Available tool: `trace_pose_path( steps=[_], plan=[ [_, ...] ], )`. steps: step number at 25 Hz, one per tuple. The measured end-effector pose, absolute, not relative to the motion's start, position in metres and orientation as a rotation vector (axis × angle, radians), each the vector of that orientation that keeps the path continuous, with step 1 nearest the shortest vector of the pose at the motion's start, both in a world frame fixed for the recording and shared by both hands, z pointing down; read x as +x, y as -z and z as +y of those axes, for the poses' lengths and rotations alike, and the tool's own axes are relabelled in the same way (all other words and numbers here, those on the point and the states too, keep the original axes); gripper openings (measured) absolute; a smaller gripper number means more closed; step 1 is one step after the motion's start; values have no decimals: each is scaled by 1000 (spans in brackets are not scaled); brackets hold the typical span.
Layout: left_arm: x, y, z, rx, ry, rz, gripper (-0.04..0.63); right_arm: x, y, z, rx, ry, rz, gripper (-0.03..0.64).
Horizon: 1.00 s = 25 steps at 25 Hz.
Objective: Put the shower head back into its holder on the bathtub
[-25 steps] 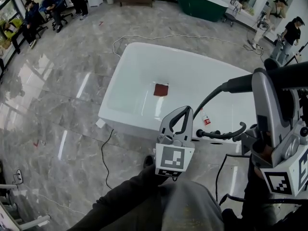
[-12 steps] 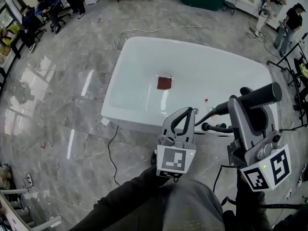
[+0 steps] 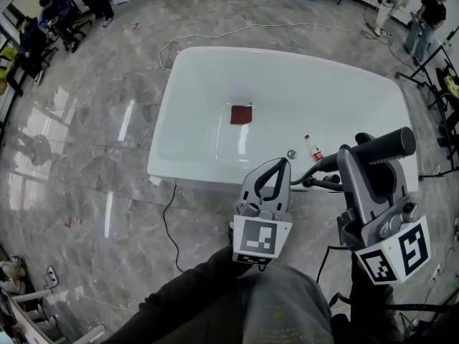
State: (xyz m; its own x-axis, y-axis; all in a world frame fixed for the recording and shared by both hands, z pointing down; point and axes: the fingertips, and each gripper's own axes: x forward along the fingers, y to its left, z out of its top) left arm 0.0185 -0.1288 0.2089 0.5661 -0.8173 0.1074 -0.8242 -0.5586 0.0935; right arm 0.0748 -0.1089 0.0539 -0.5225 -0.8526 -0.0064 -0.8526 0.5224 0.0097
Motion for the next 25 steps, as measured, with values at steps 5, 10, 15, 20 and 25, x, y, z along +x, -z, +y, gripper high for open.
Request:
trace_pose_path(
  steps=[5, 10, 15, 20, 25],
  plan=[
    [16, -217, -137, 2661, -96, -1370, 3, 68, -47, -125, -1543, -53, 2740, 138],
    [6, -213, -149, 2668, -80, -1344, 3, 60, -68, -136, -1592, -10, 2754, 138],
    [6, -219, -157, 2688, -95, -1277, 3, 63, -106, -140, -1689, 68, 2753, 138],
    [11, -233, -160, 2688, -116, -1229, 3, 68, -129, -137, -1736, 127, 2733, 138],
    [17, -237, -157, 2712, -154, -1215, 3, 76, -141, -134, -1735, 162, 2722, 138]
  ],
)
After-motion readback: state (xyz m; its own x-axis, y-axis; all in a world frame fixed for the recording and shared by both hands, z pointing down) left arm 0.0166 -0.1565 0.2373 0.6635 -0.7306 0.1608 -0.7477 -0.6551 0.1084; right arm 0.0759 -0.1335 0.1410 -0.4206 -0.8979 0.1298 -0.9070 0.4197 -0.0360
